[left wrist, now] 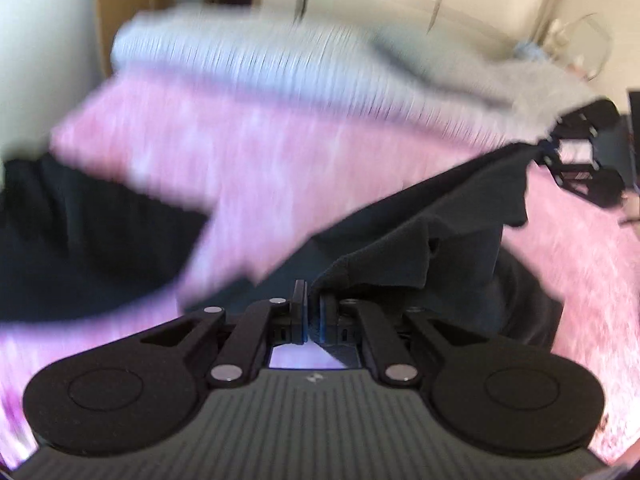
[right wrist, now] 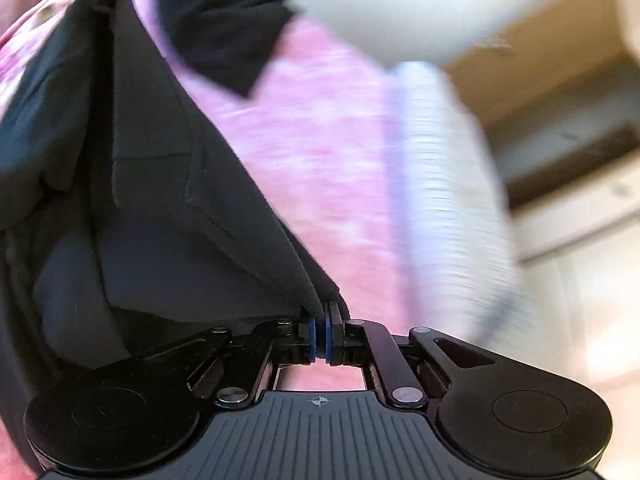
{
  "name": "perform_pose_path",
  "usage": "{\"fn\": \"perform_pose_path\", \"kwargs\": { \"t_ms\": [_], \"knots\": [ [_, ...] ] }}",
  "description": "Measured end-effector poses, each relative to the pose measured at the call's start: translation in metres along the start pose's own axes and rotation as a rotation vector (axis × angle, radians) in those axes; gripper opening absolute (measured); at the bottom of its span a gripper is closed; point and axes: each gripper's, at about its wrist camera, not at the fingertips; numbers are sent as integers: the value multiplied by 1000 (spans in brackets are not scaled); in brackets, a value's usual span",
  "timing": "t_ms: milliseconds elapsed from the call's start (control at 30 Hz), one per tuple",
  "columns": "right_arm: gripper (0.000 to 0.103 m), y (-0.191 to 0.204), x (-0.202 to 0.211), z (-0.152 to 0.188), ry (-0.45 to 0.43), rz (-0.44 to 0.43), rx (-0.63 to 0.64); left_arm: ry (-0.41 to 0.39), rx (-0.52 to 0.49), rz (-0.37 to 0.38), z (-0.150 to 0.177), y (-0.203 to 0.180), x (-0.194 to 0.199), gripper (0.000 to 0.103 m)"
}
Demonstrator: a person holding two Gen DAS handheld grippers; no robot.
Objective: Fold clothes
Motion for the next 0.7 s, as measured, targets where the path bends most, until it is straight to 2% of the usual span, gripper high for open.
{"fn": "perform_pose_path", "kwargs": {
  "t_ms": [133,267,500,567,700],
  "knots": [
    [2,-25,90,21,23,203,-123,-192,-146,54,-38,-58,54,3],
    [2,-25,195,42,-4,357,-222,-376,-253,78,-42,-129,133,3],
    [2,15,390,68,-96,556,-320,-544,-317,116,-8,-228,274,3],
    [2,16,444,69,-133,631,-339,-600,-350,129,-12,-252,310,3],
    [2,-4,514,69,-189,758,-374,-716,-414,159,-39,-294,369,4]
  ]
}}
Point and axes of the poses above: each gripper's, at about its wrist camera, not at the fingertips, and x roughly against the way its jaws point, y to its left, z to its underside, and after that the axes turned 14 degrees about x, right-handed
